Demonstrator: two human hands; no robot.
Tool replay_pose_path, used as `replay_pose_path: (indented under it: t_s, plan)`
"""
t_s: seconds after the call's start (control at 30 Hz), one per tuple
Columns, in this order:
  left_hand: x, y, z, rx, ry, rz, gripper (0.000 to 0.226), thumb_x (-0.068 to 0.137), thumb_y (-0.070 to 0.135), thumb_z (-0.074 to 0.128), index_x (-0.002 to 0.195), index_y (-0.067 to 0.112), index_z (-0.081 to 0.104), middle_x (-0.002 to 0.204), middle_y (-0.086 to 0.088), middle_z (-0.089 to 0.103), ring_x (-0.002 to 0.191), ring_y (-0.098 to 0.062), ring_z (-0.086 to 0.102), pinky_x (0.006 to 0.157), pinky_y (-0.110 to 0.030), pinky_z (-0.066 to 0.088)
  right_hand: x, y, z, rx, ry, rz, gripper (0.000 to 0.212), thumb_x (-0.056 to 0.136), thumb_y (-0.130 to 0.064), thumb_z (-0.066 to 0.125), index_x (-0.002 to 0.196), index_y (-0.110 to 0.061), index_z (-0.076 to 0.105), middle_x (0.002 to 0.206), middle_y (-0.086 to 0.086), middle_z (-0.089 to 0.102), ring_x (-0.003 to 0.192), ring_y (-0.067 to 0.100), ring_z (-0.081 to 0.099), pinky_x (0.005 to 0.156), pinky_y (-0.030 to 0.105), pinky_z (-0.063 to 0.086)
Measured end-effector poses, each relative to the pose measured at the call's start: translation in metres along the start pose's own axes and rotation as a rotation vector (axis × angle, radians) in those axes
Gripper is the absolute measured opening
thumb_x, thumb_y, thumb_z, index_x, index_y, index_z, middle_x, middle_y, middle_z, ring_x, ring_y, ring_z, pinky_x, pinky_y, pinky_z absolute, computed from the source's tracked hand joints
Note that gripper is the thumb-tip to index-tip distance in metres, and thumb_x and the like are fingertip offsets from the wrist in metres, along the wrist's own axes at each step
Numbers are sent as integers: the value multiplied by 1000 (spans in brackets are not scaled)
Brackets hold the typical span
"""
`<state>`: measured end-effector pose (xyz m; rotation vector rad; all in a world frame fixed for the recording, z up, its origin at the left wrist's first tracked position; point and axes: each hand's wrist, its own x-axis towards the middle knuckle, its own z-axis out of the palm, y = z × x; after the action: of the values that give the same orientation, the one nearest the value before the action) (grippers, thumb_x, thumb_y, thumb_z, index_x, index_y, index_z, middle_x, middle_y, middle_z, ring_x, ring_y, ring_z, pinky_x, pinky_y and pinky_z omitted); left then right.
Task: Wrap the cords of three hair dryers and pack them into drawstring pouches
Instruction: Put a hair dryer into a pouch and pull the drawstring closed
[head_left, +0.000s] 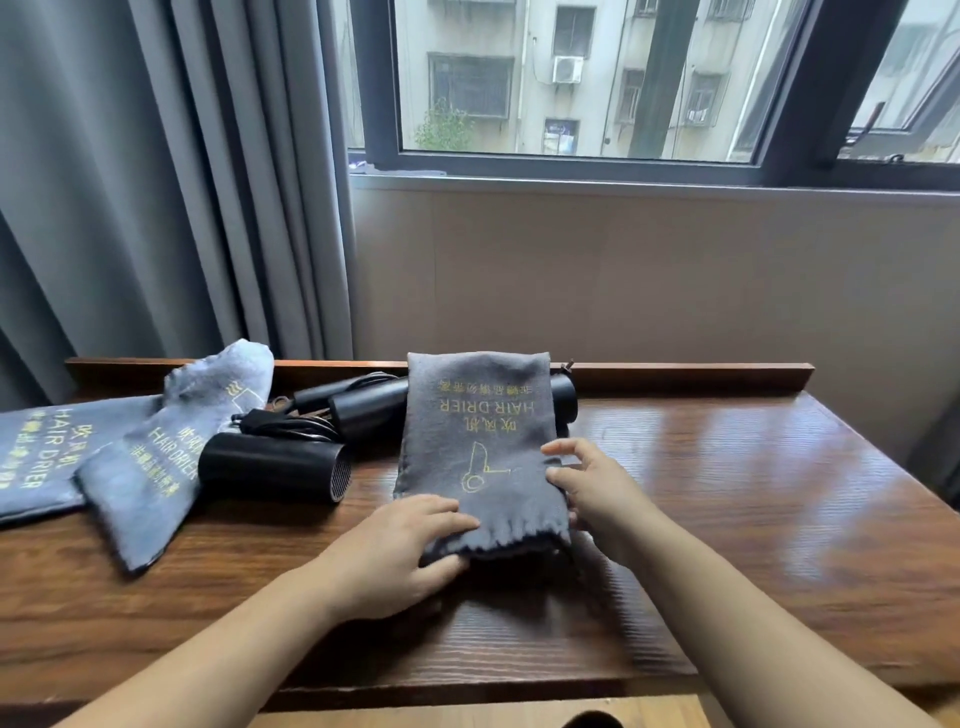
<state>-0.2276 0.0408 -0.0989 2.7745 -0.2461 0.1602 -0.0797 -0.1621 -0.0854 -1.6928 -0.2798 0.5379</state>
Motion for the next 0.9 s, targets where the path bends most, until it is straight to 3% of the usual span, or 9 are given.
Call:
replay_pose_path:
  t_s: [0.07,0.17,0.3,0.33,0.4,0.5,0.6,0.73,0.9]
  plan:
    - [0,5,-2,74,21,-32,56,90,58,30,127,28,62,123,2,60,120,-15,52,99,-21,35,5,5,-2,-230,5,-77,12,98,-15,57,106,-18,65,99,3,66,61,7,54,55,23,48]
    - [-6,6,9,255,-2,-85,63,92,65,22,131,31,58,125,-2,59,121,-22,51,101,-37,44,4,13,-2,-797,-105,-306,34,94,-34,64,125,-21,65,123,-6,65,97,5,58,94,25,46]
    - [-6,-7,16,360,120,-111,49,96,55,29,115,31,67,104,0,67,100,-22,64,81,-39,57,1,22,6,-941,-178,-413,71,86,-63,60,148,-33,41,165,2,15,148,16,22,120,29,21]
    - [-4,-10,14,331,135,-116,47,96,52,29,111,30,68,100,1,66,97,-22,63,80,-38,57,0,23,9,-968,-186,-443,80,80,-75,54,148,-36,39,166,0,7,150,15,14,122,32,18]
    - [-1,-15,13,283,124,-133,48,95,50,26,111,28,66,100,2,61,100,-22,58,86,-39,52,0,23,14,-1098,-254,-560,82,76,-83,46,144,-38,43,162,-3,19,148,15,14,122,35,20]
    - [-1,-21,16,337,158,-137,43,89,53,39,111,28,65,103,2,63,100,-21,59,86,-37,53,7,21,16,-1173,-360,-676,54,91,-63,51,133,-31,57,143,-5,50,134,14,38,114,34,32]
    - [-5,-27,24,373,179,-177,41,82,57,48,106,32,71,104,2,70,97,-17,64,85,-31,52,30,13,6,-891,-155,-674,51,87,-63,51,118,-26,67,120,-8,63,116,11,53,104,35,41]
    - [-9,-35,35,308,203,-246,48,83,62,48,114,34,72,120,1,70,109,-21,67,98,-32,33,77,-6,-19,-815,269,-730,56,82,-51,66,131,-23,59,130,-1,51,125,20,43,113,36,34]
    - [2,-35,36,285,172,-290,48,84,65,46,113,36,72,118,3,70,108,-20,68,96,-31,32,119,-41,-29,-1242,82,-472,103,71,-61,77,154,-41,19,165,-1,9,152,27,-6,121,48,20]
